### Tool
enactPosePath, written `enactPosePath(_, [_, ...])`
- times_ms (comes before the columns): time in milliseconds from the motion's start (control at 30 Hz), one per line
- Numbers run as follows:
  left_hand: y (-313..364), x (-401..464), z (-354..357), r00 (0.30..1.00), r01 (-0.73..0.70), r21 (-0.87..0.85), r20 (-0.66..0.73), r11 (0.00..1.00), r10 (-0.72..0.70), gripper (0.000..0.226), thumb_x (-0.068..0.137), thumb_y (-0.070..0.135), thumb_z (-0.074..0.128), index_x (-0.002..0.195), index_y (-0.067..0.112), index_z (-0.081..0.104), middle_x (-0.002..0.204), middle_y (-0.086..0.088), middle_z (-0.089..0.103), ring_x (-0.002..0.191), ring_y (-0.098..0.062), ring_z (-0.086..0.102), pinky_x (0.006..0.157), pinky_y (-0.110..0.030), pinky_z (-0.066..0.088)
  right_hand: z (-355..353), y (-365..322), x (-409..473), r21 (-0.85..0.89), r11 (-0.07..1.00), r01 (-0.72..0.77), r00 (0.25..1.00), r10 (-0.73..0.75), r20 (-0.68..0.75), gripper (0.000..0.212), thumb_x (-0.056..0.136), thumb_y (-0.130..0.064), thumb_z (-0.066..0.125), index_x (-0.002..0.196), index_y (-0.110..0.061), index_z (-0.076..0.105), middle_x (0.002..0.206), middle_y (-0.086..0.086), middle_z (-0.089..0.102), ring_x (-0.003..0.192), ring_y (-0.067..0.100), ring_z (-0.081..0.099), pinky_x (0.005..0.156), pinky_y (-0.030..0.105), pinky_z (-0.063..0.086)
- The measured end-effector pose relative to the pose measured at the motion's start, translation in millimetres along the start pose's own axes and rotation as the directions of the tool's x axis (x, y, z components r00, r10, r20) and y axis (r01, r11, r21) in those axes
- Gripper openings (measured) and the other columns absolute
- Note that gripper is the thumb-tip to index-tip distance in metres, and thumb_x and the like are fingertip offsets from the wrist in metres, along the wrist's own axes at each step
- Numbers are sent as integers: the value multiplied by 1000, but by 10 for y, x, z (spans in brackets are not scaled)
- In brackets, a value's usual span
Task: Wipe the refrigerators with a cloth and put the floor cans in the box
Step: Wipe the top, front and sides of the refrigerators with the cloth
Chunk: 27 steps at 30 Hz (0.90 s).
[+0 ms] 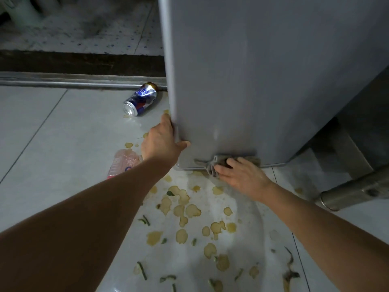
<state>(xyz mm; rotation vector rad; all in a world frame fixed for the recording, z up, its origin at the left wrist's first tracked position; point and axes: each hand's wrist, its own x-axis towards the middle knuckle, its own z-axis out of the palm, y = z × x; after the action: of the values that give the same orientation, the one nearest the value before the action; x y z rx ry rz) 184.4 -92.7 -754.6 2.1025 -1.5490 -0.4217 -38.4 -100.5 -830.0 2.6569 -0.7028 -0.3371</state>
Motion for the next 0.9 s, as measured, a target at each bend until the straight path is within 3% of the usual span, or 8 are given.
enactPosePath(67, [3, 5, -4, 1000, 6, -5, 19, 1000, -6, 53, 71, 36, 77, 105, 19, 41, 99, -5, 64, 90, -32, 62, 78, -45, 53, 45, -33, -45, 28, 998, -49, 984, 43, 173, 49, 89, -4, 48, 137, -14, 41, 150, -1, 24, 117, 29, 39, 93, 40, 39])
enactPosePath(100, [2, 2, -7, 1000, 7, -12, 29, 1000, -7, 55, 72, 36, 77, 109, 19, 41, 103, -6, 65, 92, -32, 62, 81, -48, 53, 13, -25, -72, 23, 998, -61, 991, 58, 124, 47, 87, -4, 52, 133, -13, 47, 146, 0, 32, 112, 29, 43, 90, 40, 42])
enactPosePath(200, [6, 3, -10, 999, -5, -40, 43, 999, 7, 58, 72, 35, 77, 115, 19, 41, 108, -7, 65, 95, -32, 62, 82, -48, 54, -99, 161, -223, 36, 975, -220, 939, 221, -262, 31, 69, -5, 75, 98, -14, 68, 109, 2, 59, 80, 24, 54, 62, 35, 47])
enactPosePath(400, [8, -19, -11, 999, 18, -54, 28, 998, -17, 53, 72, 34, 77, 110, 20, 43, 108, -7, 65, 91, -31, 62, 81, -47, 54, -78, 372, -332, 110, 893, -437, 668, 404, -624, 18, 92, -8, 51, 91, -19, 64, 103, 7, 44, 75, 26, 45, 55, 35, 43])
enactPosePath(567, [34, -30, -23, 999, 28, -66, 44, 997, -25, 52, 73, 33, 76, 112, 22, 42, 110, -5, 65, 93, -30, 63, 83, -50, 54, 274, 188, -443, 36, 959, -283, 916, 281, -285, 26, 62, -6, 76, 84, -16, 69, 105, 5, 46, 73, 25, 56, 57, 35, 50])
enactPosePath(667, [36, -26, -30, 998, 30, -49, 51, 998, -27, 52, 73, 33, 76, 111, 21, 43, 107, -6, 65, 92, -30, 63, 83, -49, 54, 266, 208, -522, 92, 946, -310, 912, 324, -251, 30, 60, -6, 80, 87, -14, 69, 101, 5, 60, 74, 25, 55, 58, 35, 52])
enactPosePath(833, [43, -39, -37, 998, 37, -38, 46, 999, -35, 54, 72, 33, 77, 111, 18, 43, 108, -8, 65, 92, -32, 62, 82, -49, 53, 97, 449, -649, 354, 789, -502, 617, 614, -493, 21, 80, -10, 64, 100, -11, 57, 107, 12, 43, 85, 30, 47, 60, 35, 50])
enactPosePath(900, [56, -37, -35, 999, 31, -31, 27, 999, -30, 53, 71, 33, 77, 110, 17, 44, 104, -8, 65, 89, -31, 62, 79, -45, 53, 122, 454, -625, 357, 761, -541, 571, 644, -509, 16, 83, -8, 56, 98, -11, 53, 108, 14, 41, 85, 34, 50, 63, 36, 52])
